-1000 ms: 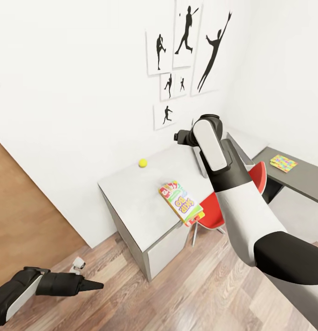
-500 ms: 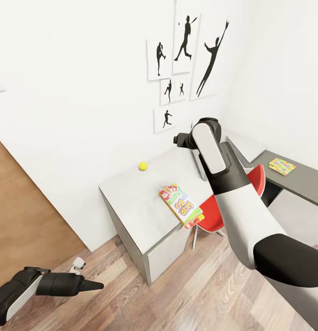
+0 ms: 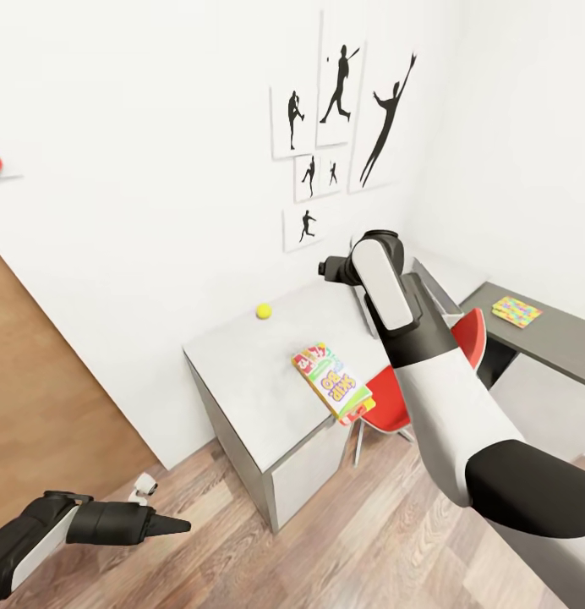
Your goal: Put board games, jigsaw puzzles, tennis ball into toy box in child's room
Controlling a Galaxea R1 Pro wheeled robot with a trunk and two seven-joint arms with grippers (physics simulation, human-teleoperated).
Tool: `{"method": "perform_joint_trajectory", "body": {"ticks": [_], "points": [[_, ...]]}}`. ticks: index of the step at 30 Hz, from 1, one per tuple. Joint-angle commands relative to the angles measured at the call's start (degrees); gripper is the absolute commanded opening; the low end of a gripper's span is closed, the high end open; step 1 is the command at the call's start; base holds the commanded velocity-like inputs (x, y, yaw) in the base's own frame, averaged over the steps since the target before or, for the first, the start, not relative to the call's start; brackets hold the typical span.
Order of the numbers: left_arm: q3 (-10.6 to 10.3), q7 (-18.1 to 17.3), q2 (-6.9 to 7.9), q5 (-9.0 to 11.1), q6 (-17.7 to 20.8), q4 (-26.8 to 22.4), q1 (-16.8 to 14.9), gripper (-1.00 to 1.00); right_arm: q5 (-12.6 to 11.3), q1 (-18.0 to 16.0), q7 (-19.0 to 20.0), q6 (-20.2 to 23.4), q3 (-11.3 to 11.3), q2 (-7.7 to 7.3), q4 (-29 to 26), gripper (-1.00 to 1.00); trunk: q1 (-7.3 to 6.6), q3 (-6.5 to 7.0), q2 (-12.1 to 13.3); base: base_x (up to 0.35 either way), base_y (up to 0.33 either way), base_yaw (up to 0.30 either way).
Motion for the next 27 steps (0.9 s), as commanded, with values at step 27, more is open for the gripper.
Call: {"method": "perform_joint_trajectory", "body": {"ticks": [27], "points": [[-0.4,-0.1,0.06,0.4,0.6,0.0,-0.1,1.0,-0.5,3.5,-0.5,0.3,0.0,0.0,-0.1,1.0,0.04,2.37,-0.1,0.0,0.0,0.0]]}}
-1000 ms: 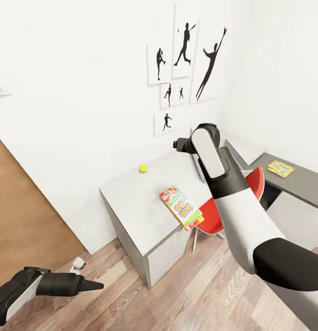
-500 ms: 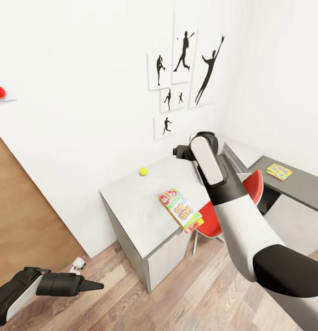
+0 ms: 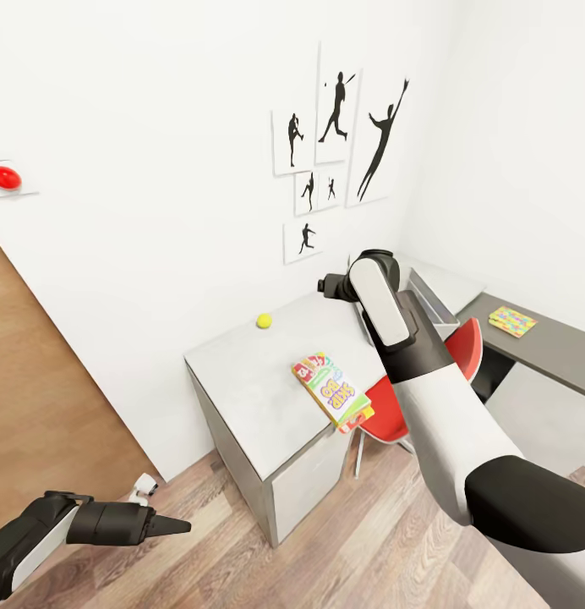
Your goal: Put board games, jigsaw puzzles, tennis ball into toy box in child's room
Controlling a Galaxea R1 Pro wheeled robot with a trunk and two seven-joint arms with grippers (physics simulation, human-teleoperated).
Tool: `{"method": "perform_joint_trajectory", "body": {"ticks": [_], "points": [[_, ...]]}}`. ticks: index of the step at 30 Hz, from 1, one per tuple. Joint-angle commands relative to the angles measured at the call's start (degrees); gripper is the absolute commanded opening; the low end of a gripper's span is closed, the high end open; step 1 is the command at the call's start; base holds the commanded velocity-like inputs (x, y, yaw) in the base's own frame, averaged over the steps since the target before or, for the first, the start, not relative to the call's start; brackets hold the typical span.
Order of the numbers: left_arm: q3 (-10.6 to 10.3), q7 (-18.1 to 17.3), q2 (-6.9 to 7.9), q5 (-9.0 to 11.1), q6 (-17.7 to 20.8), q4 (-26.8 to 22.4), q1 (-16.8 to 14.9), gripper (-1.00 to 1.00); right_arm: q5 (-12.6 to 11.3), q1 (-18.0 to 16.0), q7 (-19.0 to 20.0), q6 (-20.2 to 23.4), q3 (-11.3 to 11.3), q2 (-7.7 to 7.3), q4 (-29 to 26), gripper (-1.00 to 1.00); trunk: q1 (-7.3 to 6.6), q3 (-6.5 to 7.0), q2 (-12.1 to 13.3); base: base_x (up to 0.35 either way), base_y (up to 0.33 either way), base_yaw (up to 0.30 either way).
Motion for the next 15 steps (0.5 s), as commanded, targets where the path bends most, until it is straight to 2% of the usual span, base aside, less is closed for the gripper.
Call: {"method": "perform_joint_trajectory", "body": {"ticks": [1,15], "points": [[-0.3,0.0,0.08,0.4,0.6,0.0,-0.1,1.0,-0.5,0.0,-0.6,0.2,0.1,0.0,0.0,1.0,0.04,-0.03,-0.1,0.0,0.0,0.0],[-0.3,0.0,0.08,0.4,0.6,0.0,-0.1,1.0,-0.6,0.1,-0.6,0.6,0.1,0.0,0.0,1.0,0.04,1.26,-0.1,0.0,0.0,0.0]]}}
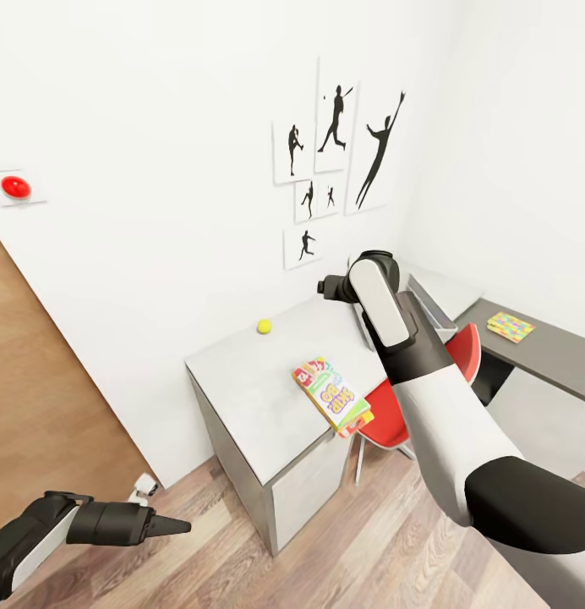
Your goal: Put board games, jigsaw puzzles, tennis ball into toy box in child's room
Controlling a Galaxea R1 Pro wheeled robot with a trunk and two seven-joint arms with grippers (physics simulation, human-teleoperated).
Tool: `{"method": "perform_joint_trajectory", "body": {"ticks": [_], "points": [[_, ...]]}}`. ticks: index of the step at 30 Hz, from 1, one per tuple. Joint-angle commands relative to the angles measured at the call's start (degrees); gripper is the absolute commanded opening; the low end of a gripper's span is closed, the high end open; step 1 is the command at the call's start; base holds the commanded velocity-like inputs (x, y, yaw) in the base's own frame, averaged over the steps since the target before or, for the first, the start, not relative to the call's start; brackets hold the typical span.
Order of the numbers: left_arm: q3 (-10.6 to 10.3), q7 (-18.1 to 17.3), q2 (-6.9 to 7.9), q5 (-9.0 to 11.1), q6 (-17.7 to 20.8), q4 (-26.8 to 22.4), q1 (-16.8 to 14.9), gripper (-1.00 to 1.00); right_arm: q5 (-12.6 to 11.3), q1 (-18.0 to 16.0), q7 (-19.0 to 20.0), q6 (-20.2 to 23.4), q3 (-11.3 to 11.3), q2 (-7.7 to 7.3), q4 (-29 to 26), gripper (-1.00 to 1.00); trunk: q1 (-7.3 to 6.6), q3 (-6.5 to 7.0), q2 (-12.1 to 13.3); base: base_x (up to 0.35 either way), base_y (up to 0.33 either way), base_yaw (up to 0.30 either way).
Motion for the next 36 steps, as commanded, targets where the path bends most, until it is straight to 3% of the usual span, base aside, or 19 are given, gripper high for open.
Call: {"method": "perform_joint_trajectory", "body": {"ticks": [1,36], "points": [[-0.3,0.0,0.08,0.4,0.6,0.0,-0.1,1.0,-0.5,0.0,-0.6,0.2,0.1,0.0,0.0,1.0,0.04,-0.03,-0.1,0.0,0.0,0.0],[-0.3,-0.3,0.08,0.4,0.6,0.0,-0.1,1.0,-0.5,3.5,-0.5,-0.1,0.1,0.02,-0.4,1.0,0.04,3.19,-0.1,-0.05,0.0,0.0]]}}
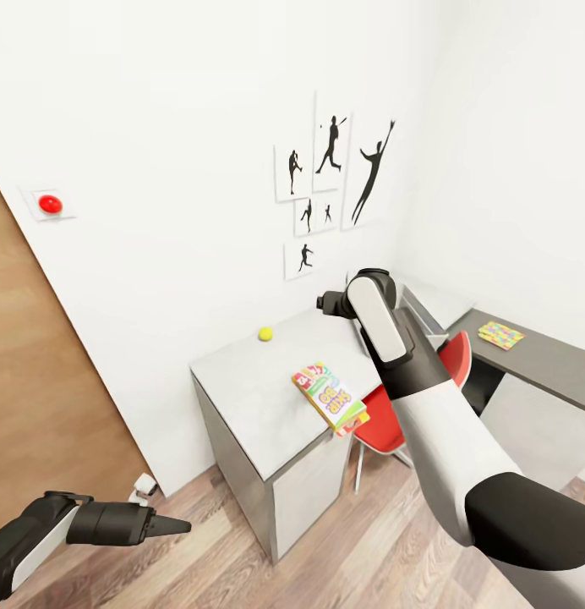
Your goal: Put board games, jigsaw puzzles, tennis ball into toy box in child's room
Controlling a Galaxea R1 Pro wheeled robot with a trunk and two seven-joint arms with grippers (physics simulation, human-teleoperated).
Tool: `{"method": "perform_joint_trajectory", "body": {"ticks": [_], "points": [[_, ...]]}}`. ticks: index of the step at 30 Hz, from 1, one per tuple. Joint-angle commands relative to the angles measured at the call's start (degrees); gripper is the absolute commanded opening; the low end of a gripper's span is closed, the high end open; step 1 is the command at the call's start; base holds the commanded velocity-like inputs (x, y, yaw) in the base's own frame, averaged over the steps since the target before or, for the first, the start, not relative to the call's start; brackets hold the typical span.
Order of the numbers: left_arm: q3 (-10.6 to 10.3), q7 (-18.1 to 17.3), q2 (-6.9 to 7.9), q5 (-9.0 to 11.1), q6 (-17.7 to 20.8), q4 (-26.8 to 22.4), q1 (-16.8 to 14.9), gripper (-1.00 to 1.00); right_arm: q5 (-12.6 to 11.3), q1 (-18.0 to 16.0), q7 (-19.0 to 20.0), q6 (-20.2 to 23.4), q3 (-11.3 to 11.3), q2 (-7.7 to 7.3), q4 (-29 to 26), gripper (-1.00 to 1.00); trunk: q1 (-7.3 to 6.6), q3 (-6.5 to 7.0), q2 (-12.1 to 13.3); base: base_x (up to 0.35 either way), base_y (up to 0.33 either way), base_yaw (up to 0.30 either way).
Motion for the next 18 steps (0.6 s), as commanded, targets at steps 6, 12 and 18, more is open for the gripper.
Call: {"method": "perform_joint_trajectory", "body": {"ticks": [6,12,18], "points": [[-0.2,0.0,0.08,0.4,0.6,0.0,-0.1,1.0,-0.5,-0.1,-0.6,0.2,0.0,-0.02,-0.1,1.0,0.04,0.42,-0.1,-0.013,0.0,0.0],[-0.3,0.0,0.08,0.4,0.6,0.0,-0.1,1.0,-0.4,0.9,-0.7,0.5,0.0,-0.04,-0.5,1.0,0.04,0.98,-0.1,-0.022,0.0,0.0],[-0.3,0.0,0.08,0.4,0.6,0.0,-0.1,1.0,-0.3,2.8,-0.7,0.5,-0.1,-0.16,-0.9,1.0,0.04,1.53,-0.1,-0.085,0.0,0.0]]}}
